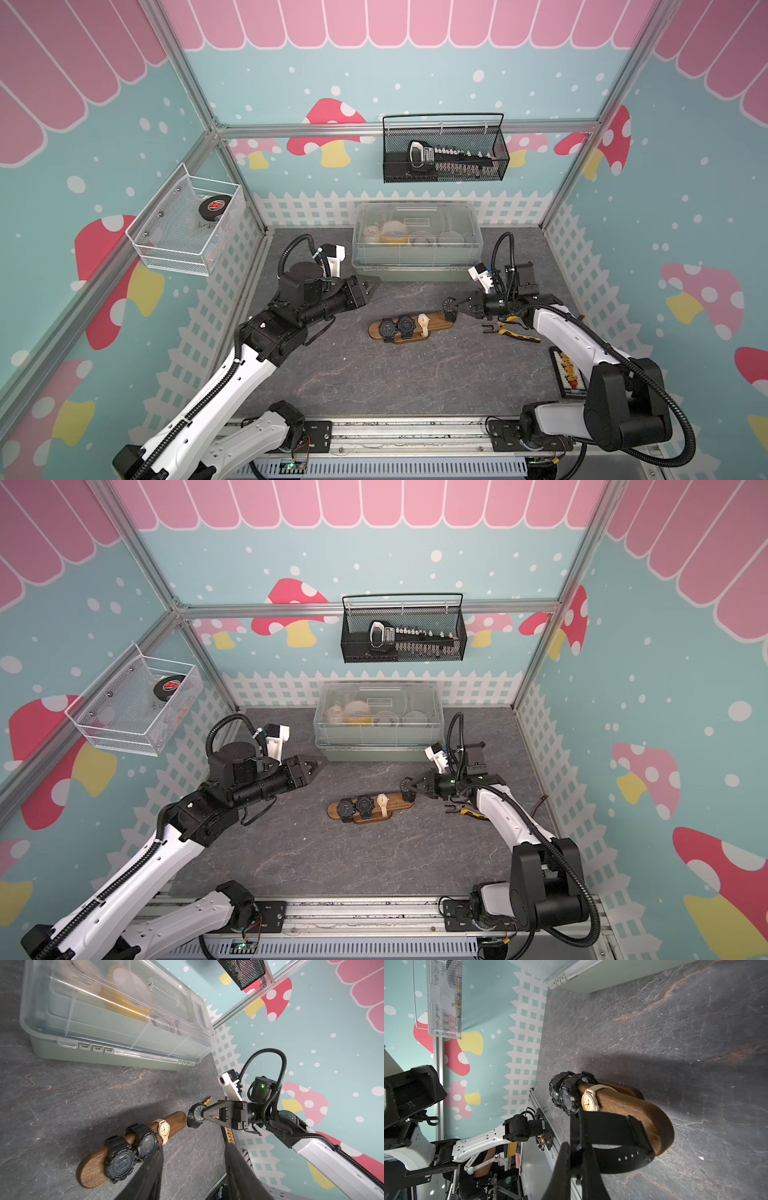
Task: Place watch on stand
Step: Pick up the watch at the center of the board, then place the watch on the stand.
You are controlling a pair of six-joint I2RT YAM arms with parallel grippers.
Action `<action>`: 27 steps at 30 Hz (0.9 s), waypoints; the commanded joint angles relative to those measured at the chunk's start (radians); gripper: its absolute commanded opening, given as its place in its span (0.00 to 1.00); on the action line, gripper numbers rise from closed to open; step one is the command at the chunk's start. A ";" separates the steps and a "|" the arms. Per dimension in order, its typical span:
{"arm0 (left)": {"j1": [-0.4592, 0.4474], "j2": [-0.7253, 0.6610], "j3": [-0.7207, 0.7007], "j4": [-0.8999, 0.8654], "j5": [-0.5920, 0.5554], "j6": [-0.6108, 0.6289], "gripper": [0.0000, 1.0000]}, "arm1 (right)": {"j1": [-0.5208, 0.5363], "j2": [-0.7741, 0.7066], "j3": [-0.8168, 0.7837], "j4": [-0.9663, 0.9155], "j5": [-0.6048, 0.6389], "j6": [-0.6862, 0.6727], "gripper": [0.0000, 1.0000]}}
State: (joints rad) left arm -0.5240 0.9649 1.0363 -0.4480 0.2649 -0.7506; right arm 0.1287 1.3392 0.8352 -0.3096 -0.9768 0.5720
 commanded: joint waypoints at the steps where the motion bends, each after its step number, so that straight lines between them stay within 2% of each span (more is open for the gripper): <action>1: 0.010 0.016 -0.018 -0.021 0.016 0.016 0.49 | -0.018 -0.005 0.004 -0.041 0.013 -0.063 0.00; 12: 0.024 0.035 -0.015 -0.028 0.037 0.024 0.48 | -0.052 0.052 0.013 -0.109 0.078 -0.113 0.00; 27: 0.038 0.055 -0.022 -0.024 0.054 0.019 0.48 | -0.051 0.137 -0.018 -0.056 0.052 -0.083 0.00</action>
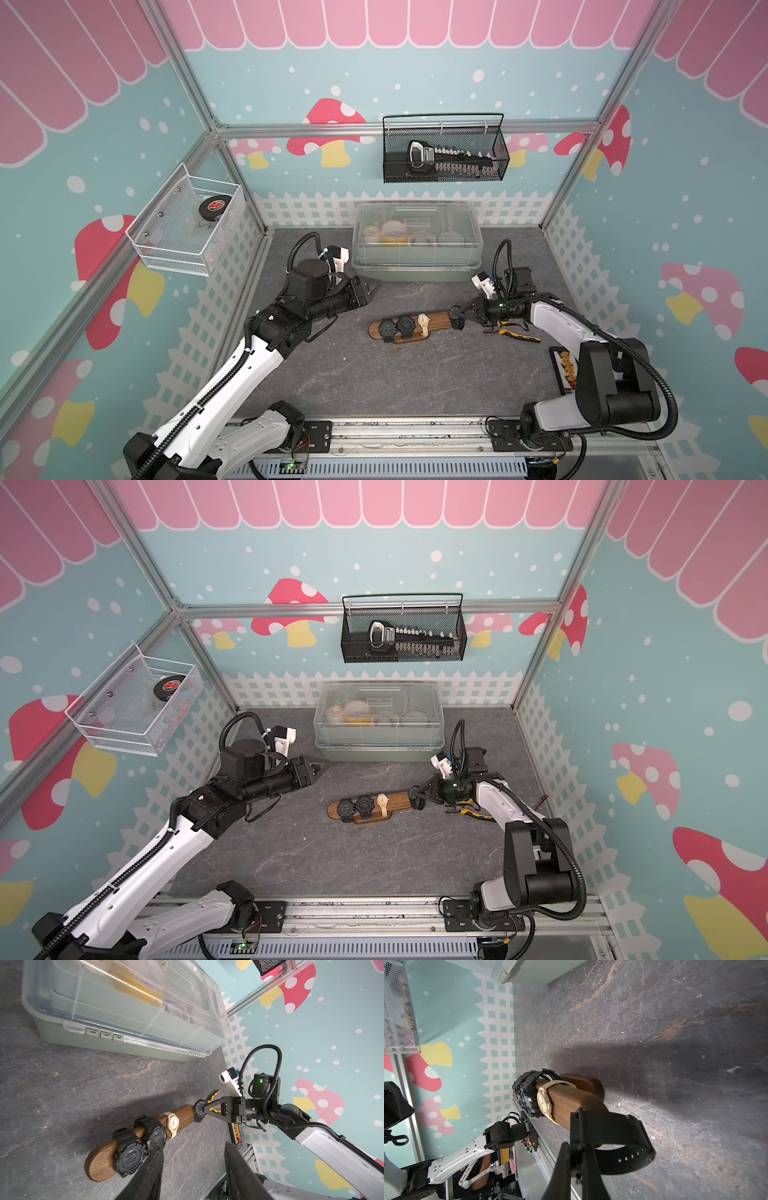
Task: Place watch on stand
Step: Place the watch on the stand.
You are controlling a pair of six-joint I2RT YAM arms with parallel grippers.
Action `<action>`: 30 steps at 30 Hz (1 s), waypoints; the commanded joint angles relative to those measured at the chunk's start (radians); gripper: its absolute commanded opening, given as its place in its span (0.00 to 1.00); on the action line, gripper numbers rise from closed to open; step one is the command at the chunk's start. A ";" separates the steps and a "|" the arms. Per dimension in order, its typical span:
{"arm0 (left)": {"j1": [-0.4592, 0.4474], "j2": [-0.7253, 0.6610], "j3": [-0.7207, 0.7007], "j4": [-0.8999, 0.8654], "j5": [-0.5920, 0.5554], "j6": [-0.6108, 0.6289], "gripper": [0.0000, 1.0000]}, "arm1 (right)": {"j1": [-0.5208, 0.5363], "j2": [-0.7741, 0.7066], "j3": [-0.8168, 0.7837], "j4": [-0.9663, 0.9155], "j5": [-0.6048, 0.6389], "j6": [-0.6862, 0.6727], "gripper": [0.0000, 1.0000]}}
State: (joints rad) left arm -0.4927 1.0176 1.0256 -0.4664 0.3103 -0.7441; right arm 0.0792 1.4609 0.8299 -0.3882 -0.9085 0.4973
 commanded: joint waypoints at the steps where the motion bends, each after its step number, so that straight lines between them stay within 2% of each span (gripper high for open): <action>1: 0.006 0.001 -0.012 -0.004 0.009 0.009 0.48 | 0.000 0.019 -0.017 0.032 -0.021 -0.004 0.00; 13: 0.009 0.013 -0.016 0.003 0.011 0.006 0.48 | 0.036 0.016 -0.046 0.075 -0.055 0.010 0.00; 30: 0.012 0.010 -0.021 0.006 0.016 0.003 0.48 | 0.145 0.021 -0.052 0.088 -0.049 0.030 0.00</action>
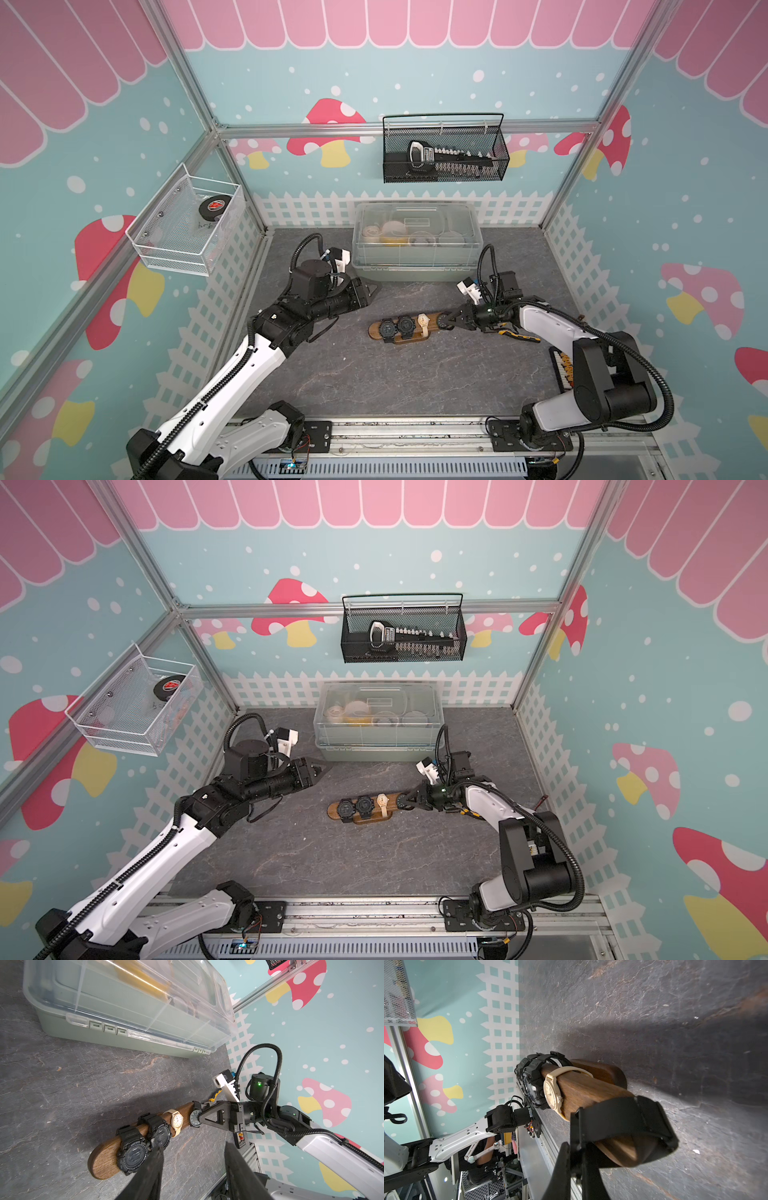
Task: Place watch on stand
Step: Place the watch on the stand.
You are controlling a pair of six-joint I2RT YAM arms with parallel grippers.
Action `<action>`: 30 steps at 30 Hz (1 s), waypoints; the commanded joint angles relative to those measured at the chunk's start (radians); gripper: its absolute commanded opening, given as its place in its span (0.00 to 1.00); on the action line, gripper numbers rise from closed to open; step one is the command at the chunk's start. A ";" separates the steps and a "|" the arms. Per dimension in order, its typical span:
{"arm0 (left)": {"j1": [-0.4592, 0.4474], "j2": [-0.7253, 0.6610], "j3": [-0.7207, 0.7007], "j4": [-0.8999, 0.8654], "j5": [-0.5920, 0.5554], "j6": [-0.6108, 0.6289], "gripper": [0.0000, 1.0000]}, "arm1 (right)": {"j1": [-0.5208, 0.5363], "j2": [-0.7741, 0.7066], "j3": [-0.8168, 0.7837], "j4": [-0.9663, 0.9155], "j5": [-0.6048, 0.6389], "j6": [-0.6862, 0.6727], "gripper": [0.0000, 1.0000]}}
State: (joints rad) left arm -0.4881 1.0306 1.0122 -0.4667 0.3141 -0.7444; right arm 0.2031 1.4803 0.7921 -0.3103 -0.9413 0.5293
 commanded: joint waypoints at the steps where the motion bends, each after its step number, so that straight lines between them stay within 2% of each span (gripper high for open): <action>1: 0.008 -0.005 -0.008 0.007 0.013 0.003 0.48 | 0.027 0.000 -0.017 0.013 -0.016 0.000 0.00; 9: 0.009 -0.008 -0.004 0.006 0.015 0.002 0.48 | 0.086 0.010 -0.027 0.042 -0.004 0.031 0.00; 30: 0.017 -0.010 0.002 0.003 0.029 0.004 0.48 | 0.089 0.087 0.082 -0.005 -0.008 -0.013 0.00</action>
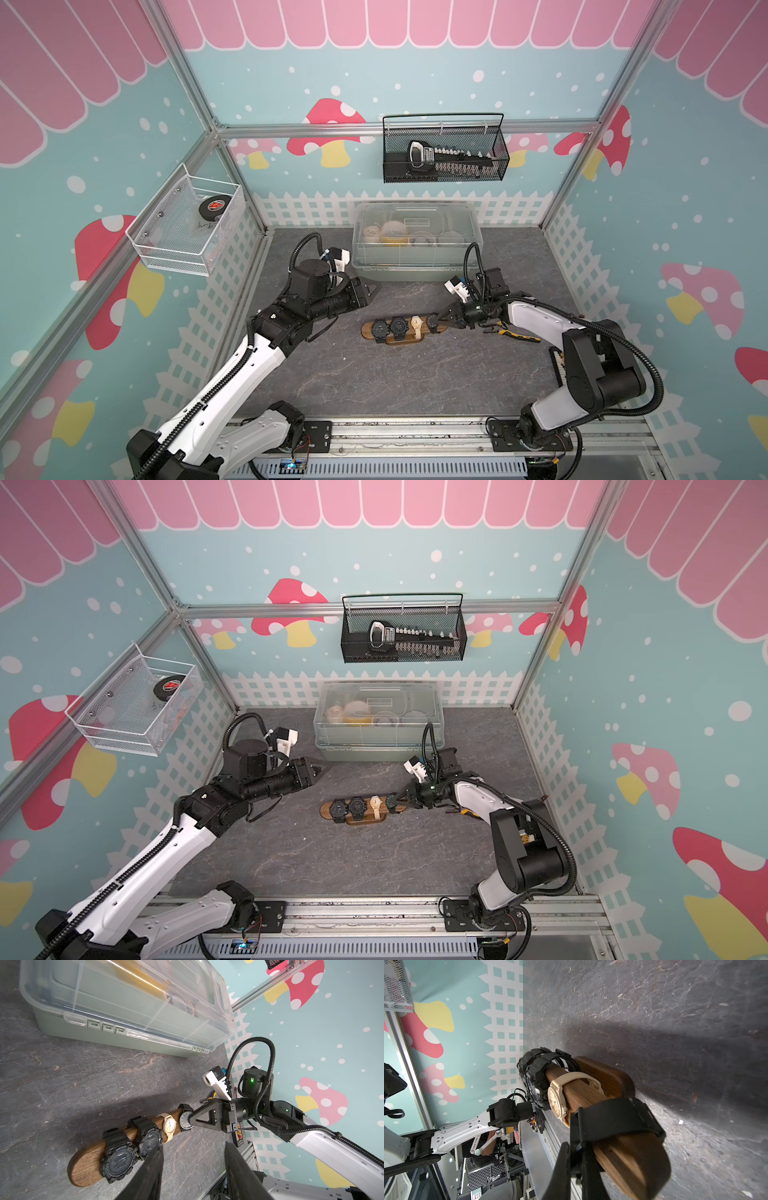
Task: Place watch on stand
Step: Place the watch on the stand.
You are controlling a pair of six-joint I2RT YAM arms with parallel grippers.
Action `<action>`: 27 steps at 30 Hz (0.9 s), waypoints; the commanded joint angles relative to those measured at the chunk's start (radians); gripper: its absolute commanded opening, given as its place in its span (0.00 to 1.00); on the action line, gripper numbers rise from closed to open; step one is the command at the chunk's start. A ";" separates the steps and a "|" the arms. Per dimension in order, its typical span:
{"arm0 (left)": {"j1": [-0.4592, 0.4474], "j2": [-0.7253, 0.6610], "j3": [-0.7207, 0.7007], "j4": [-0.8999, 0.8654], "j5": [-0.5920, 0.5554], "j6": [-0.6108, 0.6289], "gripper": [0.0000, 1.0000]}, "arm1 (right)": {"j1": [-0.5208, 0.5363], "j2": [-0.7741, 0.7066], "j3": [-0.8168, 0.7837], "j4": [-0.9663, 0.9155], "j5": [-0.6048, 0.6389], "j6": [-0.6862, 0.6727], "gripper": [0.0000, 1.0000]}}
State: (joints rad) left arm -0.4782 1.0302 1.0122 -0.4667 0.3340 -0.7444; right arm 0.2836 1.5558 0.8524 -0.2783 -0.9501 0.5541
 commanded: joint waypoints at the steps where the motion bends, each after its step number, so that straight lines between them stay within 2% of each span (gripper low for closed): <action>1: 0.007 -0.008 0.002 0.003 0.009 0.004 0.48 | 0.008 0.012 0.019 -0.040 0.001 -0.040 0.00; 7: 0.007 0.004 0.005 0.005 0.015 0.001 0.48 | 0.009 0.014 0.001 -0.063 0.002 -0.065 0.01; 11: 0.007 0.005 0.006 0.007 0.017 -0.002 0.48 | 0.008 0.023 0.005 -0.064 0.006 -0.062 0.13; 15: 0.007 -0.001 0.001 0.007 0.014 -0.005 0.48 | 0.007 0.022 0.019 -0.064 0.010 -0.056 0.21; 27: 0.007 -0.004 -0.004 0.007 0.013 -0.003 0.48 | 0.008 -0.018 0.034 -0.057 0.049 -0.021 0.33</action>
State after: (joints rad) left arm -0.4778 1.0313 1.0122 -0.4667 0.3412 -0.7483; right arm 0.2844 1.5600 0.8669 -0.3233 -0.9421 0.5327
